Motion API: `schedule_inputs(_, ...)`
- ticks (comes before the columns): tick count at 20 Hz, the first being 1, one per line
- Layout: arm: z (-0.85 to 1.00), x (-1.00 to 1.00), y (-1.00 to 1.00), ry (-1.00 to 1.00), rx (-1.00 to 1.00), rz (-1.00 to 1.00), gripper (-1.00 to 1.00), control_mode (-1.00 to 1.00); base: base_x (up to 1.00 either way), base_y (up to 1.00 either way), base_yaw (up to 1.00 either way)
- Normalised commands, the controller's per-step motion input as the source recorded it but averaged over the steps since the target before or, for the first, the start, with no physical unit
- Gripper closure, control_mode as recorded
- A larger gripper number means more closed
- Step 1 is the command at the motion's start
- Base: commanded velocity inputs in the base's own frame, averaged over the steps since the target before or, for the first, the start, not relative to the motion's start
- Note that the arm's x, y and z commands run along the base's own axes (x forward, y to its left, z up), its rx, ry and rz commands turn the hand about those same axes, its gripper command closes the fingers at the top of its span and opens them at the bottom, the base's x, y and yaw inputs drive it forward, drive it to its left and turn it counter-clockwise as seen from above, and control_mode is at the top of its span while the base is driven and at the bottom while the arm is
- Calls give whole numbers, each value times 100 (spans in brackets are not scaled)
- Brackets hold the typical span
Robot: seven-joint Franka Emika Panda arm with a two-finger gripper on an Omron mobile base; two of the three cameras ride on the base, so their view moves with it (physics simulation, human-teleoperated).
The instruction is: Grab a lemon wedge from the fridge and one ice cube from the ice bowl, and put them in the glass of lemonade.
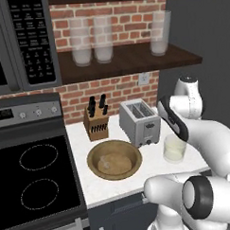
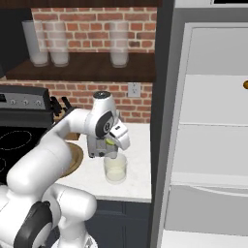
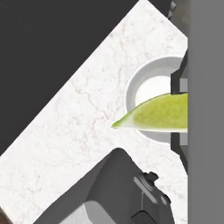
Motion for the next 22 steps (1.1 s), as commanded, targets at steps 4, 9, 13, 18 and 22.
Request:
schedule_inputs(4,-31,-4,-1,0,0,0,100,-100,0,0,0)
schedule_inputs(9,-16,-8,-12,0,0,0,100,-100,0,0,0)
schedule_inputs(13,-13,0,-13,0,0,0,100,-100,0,0,0)
schedule_inputs(18,-6,0,-3,0,0,0,100,-100,0,0,0)
schedule_inputs(22,-20,-1,0,0,0,0,100,-100,0,0,0)
